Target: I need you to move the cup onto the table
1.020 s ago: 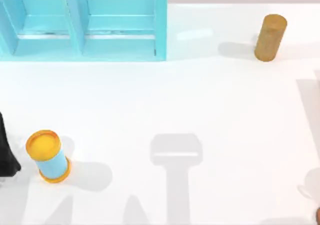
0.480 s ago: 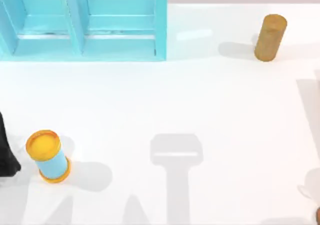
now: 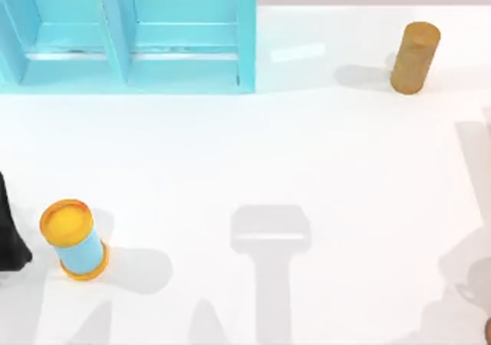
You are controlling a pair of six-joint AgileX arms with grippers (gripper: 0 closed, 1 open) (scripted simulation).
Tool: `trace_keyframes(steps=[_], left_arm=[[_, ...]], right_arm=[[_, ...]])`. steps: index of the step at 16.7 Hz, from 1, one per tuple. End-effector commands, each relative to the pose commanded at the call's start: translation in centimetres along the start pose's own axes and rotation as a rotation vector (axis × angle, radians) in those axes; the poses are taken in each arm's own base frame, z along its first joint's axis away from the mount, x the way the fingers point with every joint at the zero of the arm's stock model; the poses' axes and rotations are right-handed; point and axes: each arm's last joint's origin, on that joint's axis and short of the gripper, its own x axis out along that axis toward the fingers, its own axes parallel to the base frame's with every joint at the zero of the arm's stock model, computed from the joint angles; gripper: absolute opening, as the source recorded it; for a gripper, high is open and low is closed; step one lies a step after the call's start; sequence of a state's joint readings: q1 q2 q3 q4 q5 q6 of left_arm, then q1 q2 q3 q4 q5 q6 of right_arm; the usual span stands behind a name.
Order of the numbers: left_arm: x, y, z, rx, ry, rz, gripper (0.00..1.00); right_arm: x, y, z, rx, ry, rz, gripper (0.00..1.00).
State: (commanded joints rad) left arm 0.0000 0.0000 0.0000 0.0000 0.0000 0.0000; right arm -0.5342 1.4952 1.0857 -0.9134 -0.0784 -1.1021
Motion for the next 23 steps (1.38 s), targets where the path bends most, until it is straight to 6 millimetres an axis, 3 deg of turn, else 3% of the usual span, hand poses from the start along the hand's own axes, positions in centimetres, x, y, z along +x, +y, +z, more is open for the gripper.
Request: trace_keyframes(steps=[3,8,16,20,23], left_arm=[[0.0,0.0,0.0,0.000,0.000,0.000,1.00],[0.0,0.0,0.0,0.000,0.000,0.000,1.00],[0.0,0.0,0.0,0.000,0.000,0.000,1.00],[0.0,0.0,0.0,0.000,0.000,0.000,1.00],[0.0,0.0,0.0,0.000,0.000,0.000,1.00]], right_arm=[[-2.6,2.3,1.7,0.001,-0.003,0.035,0.00],[-3.0,6.0,2.1,0.123,0.167,0.161,0.00],[-3.1,6.3,2.4,0.153,0.187,0.175,0.00],[-3.3,5.0,5.4,0.246,0.152,0.154,0.00],[-3.1,5.2,9.7,0.355,0.127,0.157,0.00]])
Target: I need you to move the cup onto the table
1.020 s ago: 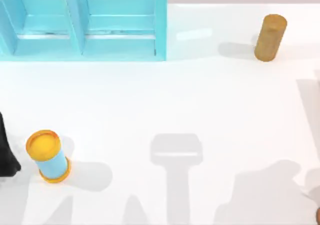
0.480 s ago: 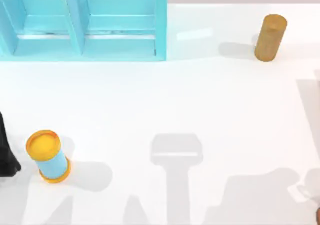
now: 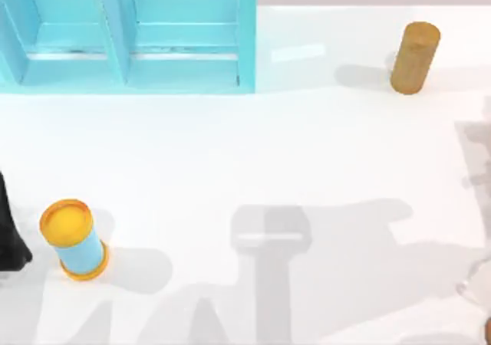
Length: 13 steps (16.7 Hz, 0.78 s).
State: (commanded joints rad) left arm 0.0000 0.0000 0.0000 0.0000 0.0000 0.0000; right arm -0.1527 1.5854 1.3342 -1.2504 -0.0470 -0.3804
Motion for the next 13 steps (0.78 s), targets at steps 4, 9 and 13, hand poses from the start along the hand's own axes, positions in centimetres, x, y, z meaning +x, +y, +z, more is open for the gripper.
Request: trace_keyframes(steps=[4,9,13], left_arm=[[0.0,0.0,0.0,0.000,0.000,0.000,1.00],[0.0,0.0,0.0,0.000,0.000,0.000,1.00],[0.0,0.0,0.0,0.000,0.000,0.000,1.00]], right_arm=[[0.7,6.1,5.2,0.162,-0.001,0.037,0.00],[1.8,17.4,7.2,0.252,0.027,0.050,0.00],[2.3,23.3,5.8,0.245,0.047,0.033,0.00]])
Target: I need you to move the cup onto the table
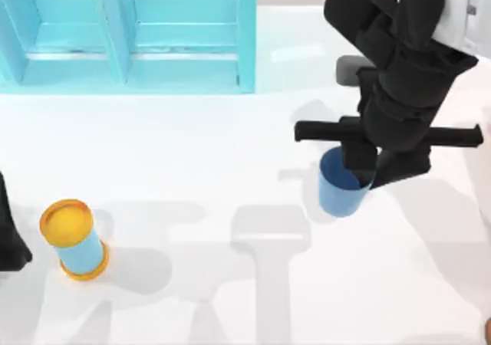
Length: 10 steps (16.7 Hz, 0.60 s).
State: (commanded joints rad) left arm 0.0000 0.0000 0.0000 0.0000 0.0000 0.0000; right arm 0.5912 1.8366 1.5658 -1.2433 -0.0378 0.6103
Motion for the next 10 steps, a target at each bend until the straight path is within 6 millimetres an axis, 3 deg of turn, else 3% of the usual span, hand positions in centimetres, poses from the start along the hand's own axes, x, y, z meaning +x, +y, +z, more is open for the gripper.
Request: trace_keyframes(steps=[7,10], left_arm=[[0.0,0.0,0.0,0.000,0.000,0.000,1.00],[0.0,0.0,0.0,0.000,0.000,0.000,1.00]], right_arm=[[0.1,0.7,-0.6,0.001,0.001,-0.002,0.00],[2.1,1.0,-0.5,0.000,0.001,-0.003,0.00]])
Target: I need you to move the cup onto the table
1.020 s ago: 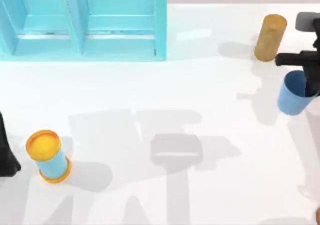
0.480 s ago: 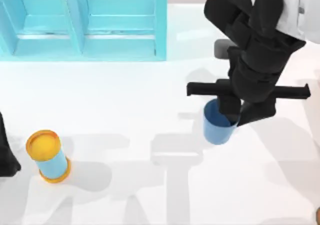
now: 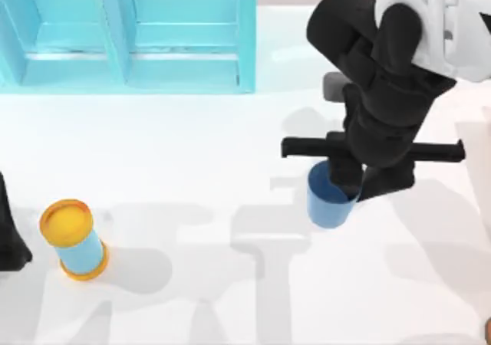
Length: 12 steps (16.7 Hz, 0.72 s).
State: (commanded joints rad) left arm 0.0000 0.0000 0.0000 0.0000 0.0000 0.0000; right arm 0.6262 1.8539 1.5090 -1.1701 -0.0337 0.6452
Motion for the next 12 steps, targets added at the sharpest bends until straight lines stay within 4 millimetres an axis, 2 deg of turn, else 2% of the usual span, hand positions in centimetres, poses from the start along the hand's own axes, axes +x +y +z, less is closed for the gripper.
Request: trace_keyframes(steps=[5,9,12], left_arm=[[0.0,0.0,0.0,0.000,0.000,0.000,1.00],[0.0,0.0,0.0,0.000,0.000,0.000,1.00],[0.0,0.0,0.0,0.000,0.000,0.000,1.00]], right_arm=[[4.2,0.6,-0.1,-0.003,-0.003,0.000,0.00],[4.5,0.6,-0.2,-0.003,-0.001,-0.002,0.00],[4.5,0.6,-0.2,-0.003,-0.001,-0.002,0.23]])
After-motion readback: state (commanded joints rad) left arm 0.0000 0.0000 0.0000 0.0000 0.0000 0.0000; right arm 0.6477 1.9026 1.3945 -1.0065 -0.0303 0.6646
